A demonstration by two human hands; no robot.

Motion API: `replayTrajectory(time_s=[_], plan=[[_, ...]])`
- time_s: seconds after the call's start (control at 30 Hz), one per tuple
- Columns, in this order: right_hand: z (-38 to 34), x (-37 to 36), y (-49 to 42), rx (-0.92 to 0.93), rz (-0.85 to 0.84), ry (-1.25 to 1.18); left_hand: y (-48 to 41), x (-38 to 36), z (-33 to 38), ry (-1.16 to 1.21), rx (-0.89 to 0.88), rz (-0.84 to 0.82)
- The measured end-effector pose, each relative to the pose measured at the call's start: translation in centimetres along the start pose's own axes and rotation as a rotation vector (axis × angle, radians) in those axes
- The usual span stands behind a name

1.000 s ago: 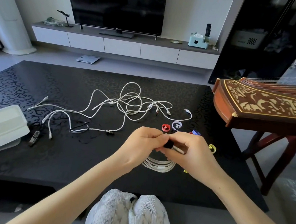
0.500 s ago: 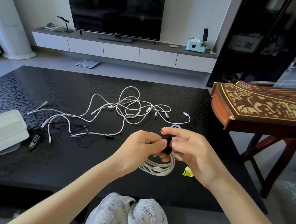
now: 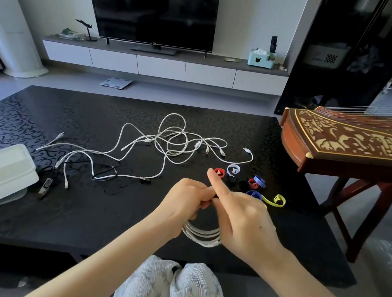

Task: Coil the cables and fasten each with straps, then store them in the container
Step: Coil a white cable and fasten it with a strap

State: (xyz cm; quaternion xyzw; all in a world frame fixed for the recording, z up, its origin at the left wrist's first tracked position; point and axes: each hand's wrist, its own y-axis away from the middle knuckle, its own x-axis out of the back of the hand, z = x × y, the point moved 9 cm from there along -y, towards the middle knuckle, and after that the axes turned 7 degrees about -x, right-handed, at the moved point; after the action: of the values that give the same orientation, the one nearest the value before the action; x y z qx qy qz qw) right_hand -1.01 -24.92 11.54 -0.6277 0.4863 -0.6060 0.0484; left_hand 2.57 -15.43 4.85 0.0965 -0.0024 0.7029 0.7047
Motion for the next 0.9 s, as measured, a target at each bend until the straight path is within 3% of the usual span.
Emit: replayTrajectory(time_s=[0.13, 0.27, 0.37, 0.5, 0.57, 0.77, 0.83, 0.9], plan=[[1.4, -1.9, 0.6, -0.037, 0.003, 0.034, -0.9, -0.1, -1.8, -0.061, 0.166, -0.063], [5.0, -2.4, 0.7, -0.411, 0.001, -0.328, -1.9, 0.1, -1.8, -0.048, 0.088, -0.155], [7.9, -3.3, 1.4, -0.670, 0.071, -0.347, -2.5, 1.1, -2.3, 0.108, 0.051, -0.084], [12.0, -5.1, 3.7, -1.016, 0.199, -0.496, -2.1, 1.0, -6.1, 0.320, 0.150, -0.064], [12.5, -5.5, 4.1, -1.053, 0.232, -0.438, -1.8, 0.1, -7.5, 0.396, 0.163, -0.058], [10.8, -7.3, 5.0, -1.014, 0.154, -0.314, -3.2, -0.1, -8.7, 0.642, 0.110, 0.203], [11.9, -7.8, 6.1, -1.156, 0.199, -0.524, -3.5, 0.0, -8.8, 0.637, 0.104, 0.224], [12.7, -9.0, 7.1, -1.359, 0.241, -0.965, -3.6, 0.1, -8.8, 0.628, 0.102, 0.223]])
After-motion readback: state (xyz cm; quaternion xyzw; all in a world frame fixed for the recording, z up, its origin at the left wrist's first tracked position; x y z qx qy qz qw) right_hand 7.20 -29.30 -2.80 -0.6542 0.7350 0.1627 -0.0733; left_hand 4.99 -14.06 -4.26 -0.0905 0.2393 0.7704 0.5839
